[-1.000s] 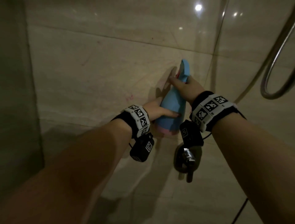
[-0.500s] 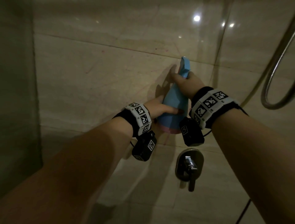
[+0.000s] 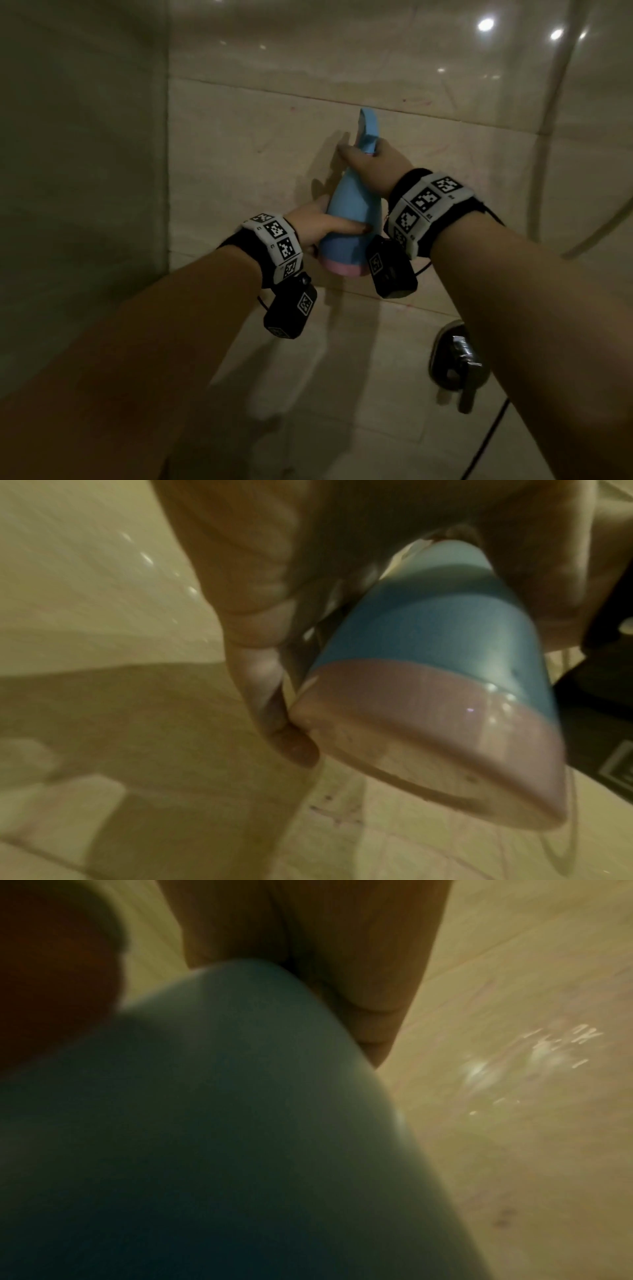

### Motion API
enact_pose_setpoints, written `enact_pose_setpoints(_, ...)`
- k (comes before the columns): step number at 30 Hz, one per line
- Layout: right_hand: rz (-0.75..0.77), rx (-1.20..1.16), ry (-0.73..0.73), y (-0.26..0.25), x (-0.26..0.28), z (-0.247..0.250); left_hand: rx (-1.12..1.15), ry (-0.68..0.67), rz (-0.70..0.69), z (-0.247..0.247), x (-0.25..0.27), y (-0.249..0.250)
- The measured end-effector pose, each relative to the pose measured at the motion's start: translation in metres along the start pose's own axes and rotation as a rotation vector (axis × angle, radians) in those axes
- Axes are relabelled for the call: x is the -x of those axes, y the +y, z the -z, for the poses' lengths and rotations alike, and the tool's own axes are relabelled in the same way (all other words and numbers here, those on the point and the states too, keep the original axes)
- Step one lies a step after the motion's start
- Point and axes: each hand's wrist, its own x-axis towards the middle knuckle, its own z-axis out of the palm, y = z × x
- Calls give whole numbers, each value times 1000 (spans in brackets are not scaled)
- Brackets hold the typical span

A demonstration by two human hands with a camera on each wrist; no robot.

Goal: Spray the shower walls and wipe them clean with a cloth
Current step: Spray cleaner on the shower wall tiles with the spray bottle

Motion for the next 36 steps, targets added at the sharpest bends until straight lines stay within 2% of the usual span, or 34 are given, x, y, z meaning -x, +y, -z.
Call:
enact_pose_setpoints(4,32,12,4,-12,-5,-23,-32,71,20,19,14,-7)
enact_pose_setpoints(7,25,4,-1,-15,-7,-37,23,52,27,27,18,-13)
enact_pose_setpoints(11,-14,-33,-92,-17,-8,-49,83,44,43,35,28,-22)
enact_pose_setpoints(15,-20,-72,-138,-8,0,-69,148,75,59,37,40,-44)
enact_pose_setpoints(19,-31,-85,-187,3,7,-98,170,38,96,42,55,-66)
enact_pose_setpoints(25,-44,-17,-225,14,11,-127,156,49,162,48,57,-109)
enact_pose_setpoints(30,-56,-110,-202,24,23,-147,167,64,221,48,71,-122)
enact_pose_setpoints(36,-126,-163,-268,46,41,-166,157,26,261,43,84,-147)
